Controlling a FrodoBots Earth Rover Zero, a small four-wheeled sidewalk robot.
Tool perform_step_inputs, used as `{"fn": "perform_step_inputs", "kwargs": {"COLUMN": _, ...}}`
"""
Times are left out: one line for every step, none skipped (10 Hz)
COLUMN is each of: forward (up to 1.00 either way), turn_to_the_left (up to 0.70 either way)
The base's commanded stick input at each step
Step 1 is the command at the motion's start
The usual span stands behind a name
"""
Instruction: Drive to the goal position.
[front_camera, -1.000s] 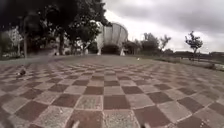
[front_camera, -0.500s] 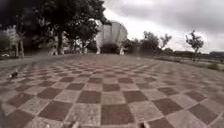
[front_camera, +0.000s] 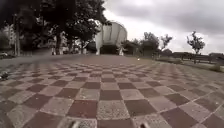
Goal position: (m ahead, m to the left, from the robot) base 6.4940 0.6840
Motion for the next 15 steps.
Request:
{"fn": "perform_step_inputs", "kwargs": {"forward": 0.50, "turn_to_the_left": 0.50}}
{"fn": "perform_step_inputs", "kwargs": {"forward": 0.50, "turn_to_the_left": 0.49}}
{"fn": "perform_step_inputs", "kwargs": {"forward": 0.50, "turn_to_the_left": 0.00}}
{"fn": "perform_step_inputs", "kwargs": {"forward": 0.50, "turn_to_the_left": 0.03}}
{"fn": "perform_step_inputs", "kwargs": {"forward": 0.50, "turn_to_the_left": 0.10}}
{"fn": "perform_step_inputs", "kwargs": {"forward": 0.50, "turn_to_the_left": 0.04}}
{"fn": "perform_step_inputs", "kwargs": {"forward": 0.50, "turn_to_the_left": 0.00}}
{"fn": "perform_step_inputs", "kwargs": {"forward": 0.50, "turn_to_the_left": 0.00}}
{"fn": "perform_step_inputs", "kwargs": {"forward": 0.50, "turn_to_the_left": 0.00}}
{"fn": "perform_step_inputs", "kwargs": {"forward": 0.50, "turn_to_the_left": 0.00}}
{"fn": "perform_step_inputs", "kwargs": {"forward": 0.50, "turn_to_the_left": 0.00}}
{"fn": "perform_step_inputs", "kwargs": {"forward": 0.50, "turn_to_the_left": 0.00}}
{"fn": "perform_step_inputs", "kwargs": {"forward": 0.50, "turn_to_the_left": 0.00}}
{"fn": "perform_step_inputs", "kwargs": {"forward": 0.50, "turn_to_the_left": 0.00}}
{"fn": "perform_step_inputs", "kwargs": {"forward": 0.50, "turn_to_the_left": 0.00}}
